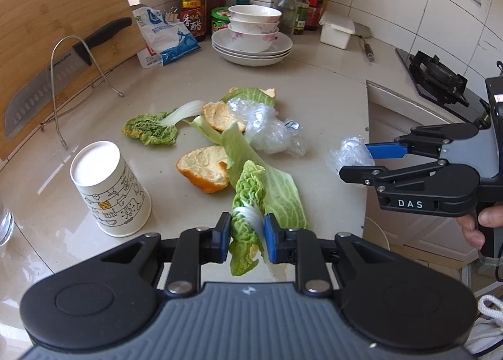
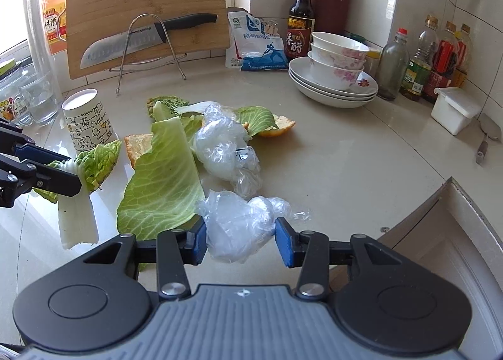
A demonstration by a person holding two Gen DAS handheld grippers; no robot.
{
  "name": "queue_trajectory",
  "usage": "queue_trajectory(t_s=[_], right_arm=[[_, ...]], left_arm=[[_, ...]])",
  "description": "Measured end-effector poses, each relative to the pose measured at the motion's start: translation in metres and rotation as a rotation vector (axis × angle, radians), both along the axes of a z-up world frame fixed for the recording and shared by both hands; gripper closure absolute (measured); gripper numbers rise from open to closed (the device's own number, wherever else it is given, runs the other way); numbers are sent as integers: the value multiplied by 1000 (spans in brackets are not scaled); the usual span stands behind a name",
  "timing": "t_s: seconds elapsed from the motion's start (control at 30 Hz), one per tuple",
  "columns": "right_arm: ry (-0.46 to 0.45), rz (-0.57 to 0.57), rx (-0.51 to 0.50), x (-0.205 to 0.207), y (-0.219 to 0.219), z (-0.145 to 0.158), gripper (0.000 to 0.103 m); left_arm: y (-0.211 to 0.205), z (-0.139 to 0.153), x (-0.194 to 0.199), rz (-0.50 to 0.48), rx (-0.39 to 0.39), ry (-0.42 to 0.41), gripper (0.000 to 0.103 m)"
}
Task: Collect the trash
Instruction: 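Carry the bok choy and plastic bag with both tools over the bucket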
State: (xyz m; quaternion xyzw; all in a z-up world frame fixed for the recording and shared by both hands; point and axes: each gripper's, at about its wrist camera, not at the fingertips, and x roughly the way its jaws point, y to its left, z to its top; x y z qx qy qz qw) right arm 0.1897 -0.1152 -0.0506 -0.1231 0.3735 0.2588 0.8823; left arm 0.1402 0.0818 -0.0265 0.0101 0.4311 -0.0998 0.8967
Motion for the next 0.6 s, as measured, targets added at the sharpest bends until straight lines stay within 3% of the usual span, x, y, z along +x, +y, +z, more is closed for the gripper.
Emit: queue_trajectory(t_s=[0.33,0.6], right_arm=[[5,-168,-3,-28,-68,5,54],[72,-329,-41,-41,-131,-25,53]], left_arm=[[-51,17,-2,-150,-21,-41,82],[-105,15,9,-274,-39,-45,82]])
